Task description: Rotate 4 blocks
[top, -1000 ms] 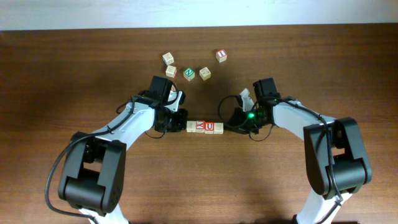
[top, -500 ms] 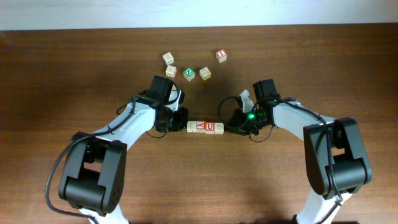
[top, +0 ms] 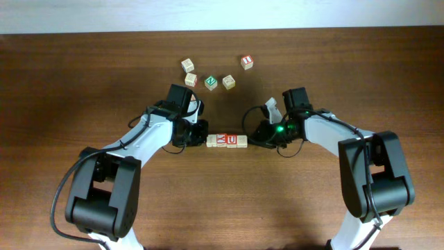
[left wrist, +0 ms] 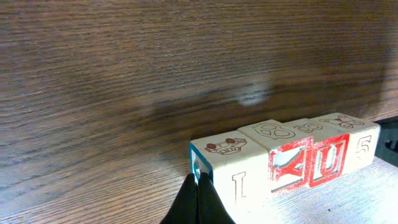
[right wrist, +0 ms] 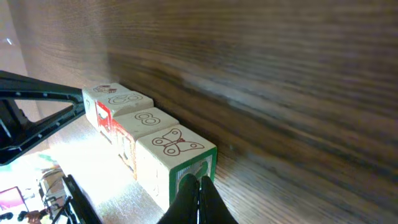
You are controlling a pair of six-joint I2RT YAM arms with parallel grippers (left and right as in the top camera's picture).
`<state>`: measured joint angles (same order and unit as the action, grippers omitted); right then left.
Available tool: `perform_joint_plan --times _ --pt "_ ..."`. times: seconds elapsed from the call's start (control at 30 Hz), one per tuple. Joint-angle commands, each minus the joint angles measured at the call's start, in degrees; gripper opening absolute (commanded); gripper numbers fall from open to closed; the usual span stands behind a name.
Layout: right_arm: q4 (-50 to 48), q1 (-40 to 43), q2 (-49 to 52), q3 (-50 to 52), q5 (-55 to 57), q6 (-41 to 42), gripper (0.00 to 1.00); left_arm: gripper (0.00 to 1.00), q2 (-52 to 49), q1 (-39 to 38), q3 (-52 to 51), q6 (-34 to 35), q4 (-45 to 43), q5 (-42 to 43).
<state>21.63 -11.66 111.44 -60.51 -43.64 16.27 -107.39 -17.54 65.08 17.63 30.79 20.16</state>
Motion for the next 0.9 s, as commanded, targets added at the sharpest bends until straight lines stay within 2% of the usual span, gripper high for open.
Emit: perform_joint_plan --times 0.0,0.3,0.87 --pt "-0.96 -2.21 -1.18 0.17 -3.39 -0.85 0.05 0.0 -1.05 -0.31 -0.55 0.37 -0.15 1.27" --pt "-1.55 -2.62 -5.03 0.07 -3.96 -0.85 0.05 0.0 -1.05 -0.31 -0.55 0.37 -0.15 1.27" --pt "0.79 -10.71 -5.35 -6.47 -0.52 1.16 0.05 0.0 -1.05 -0.31 -0.55 0.33 0.31 -0.68"
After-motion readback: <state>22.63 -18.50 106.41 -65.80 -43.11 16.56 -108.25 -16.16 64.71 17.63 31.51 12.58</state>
